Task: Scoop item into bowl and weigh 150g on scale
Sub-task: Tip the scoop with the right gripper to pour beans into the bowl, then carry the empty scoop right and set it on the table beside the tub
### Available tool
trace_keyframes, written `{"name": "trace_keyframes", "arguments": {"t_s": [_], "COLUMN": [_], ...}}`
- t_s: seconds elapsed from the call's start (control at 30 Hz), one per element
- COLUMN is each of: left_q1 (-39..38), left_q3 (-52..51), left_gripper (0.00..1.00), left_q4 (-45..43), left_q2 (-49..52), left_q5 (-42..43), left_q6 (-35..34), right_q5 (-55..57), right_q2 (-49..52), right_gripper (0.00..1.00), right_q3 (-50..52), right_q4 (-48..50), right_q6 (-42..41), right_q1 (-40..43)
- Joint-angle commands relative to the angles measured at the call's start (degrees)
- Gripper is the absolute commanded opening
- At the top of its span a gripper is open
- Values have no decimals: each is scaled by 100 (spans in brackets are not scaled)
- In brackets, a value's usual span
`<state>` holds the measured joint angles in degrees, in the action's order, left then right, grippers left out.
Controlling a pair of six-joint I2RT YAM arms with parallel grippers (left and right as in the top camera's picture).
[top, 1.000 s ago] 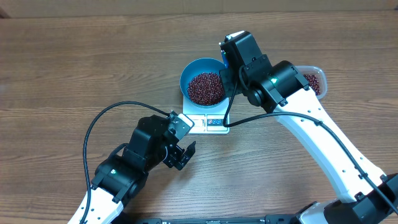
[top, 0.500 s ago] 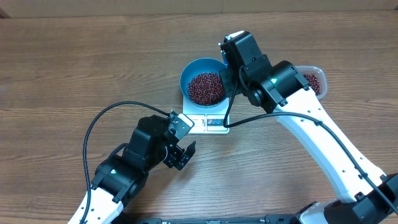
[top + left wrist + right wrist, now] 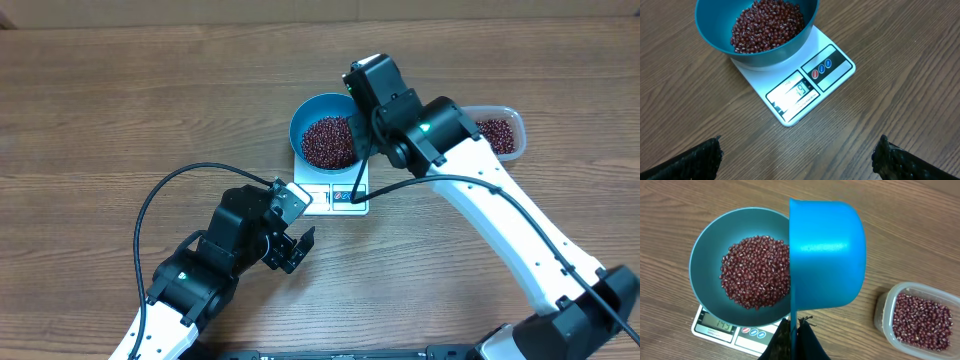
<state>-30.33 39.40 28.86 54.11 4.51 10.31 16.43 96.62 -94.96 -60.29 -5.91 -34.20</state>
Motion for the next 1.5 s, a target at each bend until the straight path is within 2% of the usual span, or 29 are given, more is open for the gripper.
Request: {"name": "trace_keyframes", "arguments": {"t_s": [0.0,0.93,1.2,1.47], "left_q1": [31,31,31,31], "left_q3": [-2,-2,-2,-2], "left_gripper": [99,99,99,99], "left_q4": [-15,-15,-15,-15], "left_q2": [-11,-11,-11,-11], "left_q5": [105,105,105,105], "left_q6": [-4,-4,-4,-4], "right_q5": [164,157,254,452], "right_q2": [127,140,138,74], "right_gripper": [4,4,4,4], "right_q3": [-149,-151,-151,-155], "right_q4": [52,243,306,302], "right_q6": [42,-37,-413,-1185], "right_q1": [-133,-140,-4,361]}}
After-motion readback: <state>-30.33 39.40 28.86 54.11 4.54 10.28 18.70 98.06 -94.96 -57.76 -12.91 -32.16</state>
